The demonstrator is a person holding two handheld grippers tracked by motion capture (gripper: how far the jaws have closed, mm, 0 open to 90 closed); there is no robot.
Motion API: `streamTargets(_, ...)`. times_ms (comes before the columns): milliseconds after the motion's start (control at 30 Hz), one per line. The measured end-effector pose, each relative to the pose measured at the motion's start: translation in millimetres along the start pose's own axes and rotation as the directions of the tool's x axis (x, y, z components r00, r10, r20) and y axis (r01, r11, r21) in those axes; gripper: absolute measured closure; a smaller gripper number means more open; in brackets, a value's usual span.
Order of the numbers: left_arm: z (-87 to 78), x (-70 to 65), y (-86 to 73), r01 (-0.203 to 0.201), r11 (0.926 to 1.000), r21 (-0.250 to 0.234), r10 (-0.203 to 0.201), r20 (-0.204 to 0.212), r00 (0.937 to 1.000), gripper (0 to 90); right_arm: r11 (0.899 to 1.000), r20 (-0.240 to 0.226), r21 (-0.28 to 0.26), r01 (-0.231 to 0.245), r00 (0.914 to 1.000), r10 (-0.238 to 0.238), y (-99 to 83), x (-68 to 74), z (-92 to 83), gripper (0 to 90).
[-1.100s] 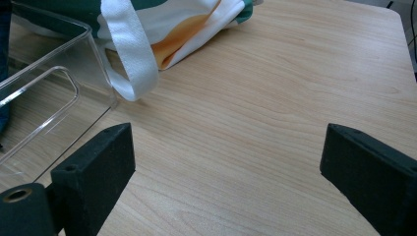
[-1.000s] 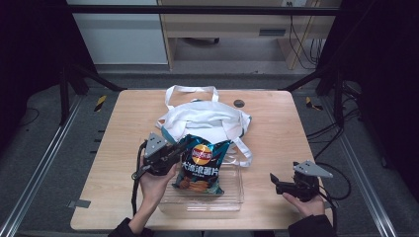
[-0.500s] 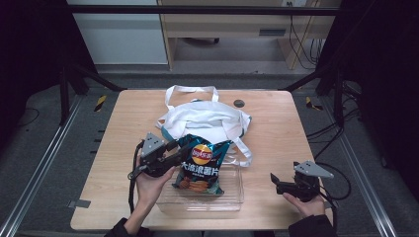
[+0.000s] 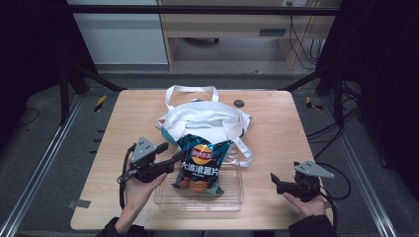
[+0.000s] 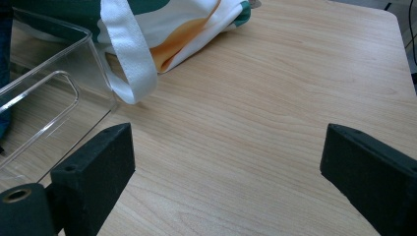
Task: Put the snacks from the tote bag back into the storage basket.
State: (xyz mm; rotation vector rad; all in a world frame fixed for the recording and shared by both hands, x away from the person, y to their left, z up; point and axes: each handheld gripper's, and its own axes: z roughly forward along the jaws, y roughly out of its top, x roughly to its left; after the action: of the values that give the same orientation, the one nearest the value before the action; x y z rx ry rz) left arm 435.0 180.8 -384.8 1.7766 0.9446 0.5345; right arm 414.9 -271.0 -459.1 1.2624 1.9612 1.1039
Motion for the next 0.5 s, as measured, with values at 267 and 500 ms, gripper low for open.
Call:
streamTargets(267,-8.5,9.9,-11.8,-0.027,0.9996,-0.005,0.027,-0.015,0.9995,35.5,1.0,0.003,-0.002,0.0,1.0,0.0,-0.1,-0.5,-0.6,6.6)
streamTargets(500,-16.6,21.8,-25.9,-0.016,0.9999,0.001,0.016,-0.045,0.9989,33.5,1.0,0.009,-0.003,0.0,1.0,0.0,-0.3,-1.6,-0.8,6.5)
